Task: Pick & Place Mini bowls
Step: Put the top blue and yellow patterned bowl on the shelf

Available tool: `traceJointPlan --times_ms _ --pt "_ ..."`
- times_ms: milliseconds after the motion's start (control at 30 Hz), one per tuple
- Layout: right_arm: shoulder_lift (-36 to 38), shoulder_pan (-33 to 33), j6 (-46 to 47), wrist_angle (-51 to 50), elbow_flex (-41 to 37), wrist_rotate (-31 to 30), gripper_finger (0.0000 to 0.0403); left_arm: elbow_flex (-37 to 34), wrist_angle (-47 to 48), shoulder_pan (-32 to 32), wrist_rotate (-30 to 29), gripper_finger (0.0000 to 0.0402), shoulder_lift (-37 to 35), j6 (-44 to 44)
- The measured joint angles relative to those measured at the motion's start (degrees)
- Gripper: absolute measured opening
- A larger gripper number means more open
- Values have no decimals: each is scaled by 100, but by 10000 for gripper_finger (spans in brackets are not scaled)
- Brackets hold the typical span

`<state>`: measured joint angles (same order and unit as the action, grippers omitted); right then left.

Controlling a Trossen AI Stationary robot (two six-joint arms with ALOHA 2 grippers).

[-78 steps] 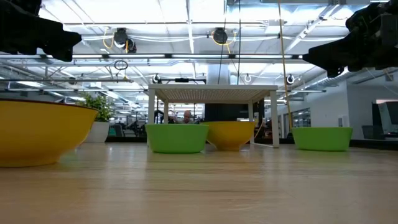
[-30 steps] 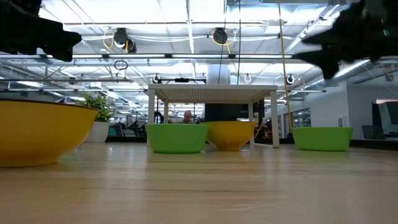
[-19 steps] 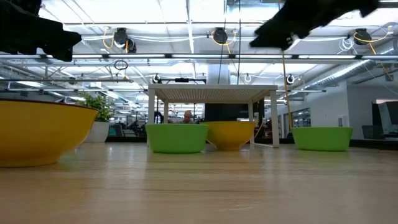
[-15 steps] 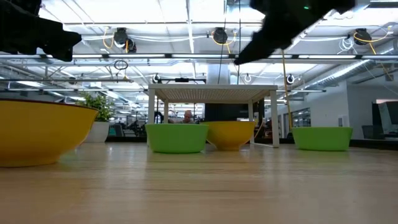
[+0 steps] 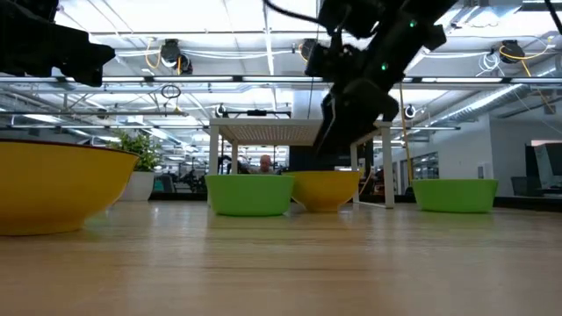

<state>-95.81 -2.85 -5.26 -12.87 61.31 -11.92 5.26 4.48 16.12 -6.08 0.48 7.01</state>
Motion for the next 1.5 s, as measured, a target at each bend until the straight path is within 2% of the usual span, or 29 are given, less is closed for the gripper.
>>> traceJointPlan --times_ms 467,667,900,1400,1500 --pt "-378 177 5 -568 -14 -2 236 0 -3 0 -1 212 -1 1" --pt "-447 177 5 -614 -10 2 216 0 -1 -1 -1 212 -1 0" --pt "-443 177 5 -562 -71 -3 164 0 -3 -2 -1 212 -1 1" --pt "-440 177 -22 -563 -75 -24 13 0 -1 -2 -1 212 -1 2" --pt "-432 177 -73 -552 -75 -19 9 0 -1 -2 -1 212 1 1"
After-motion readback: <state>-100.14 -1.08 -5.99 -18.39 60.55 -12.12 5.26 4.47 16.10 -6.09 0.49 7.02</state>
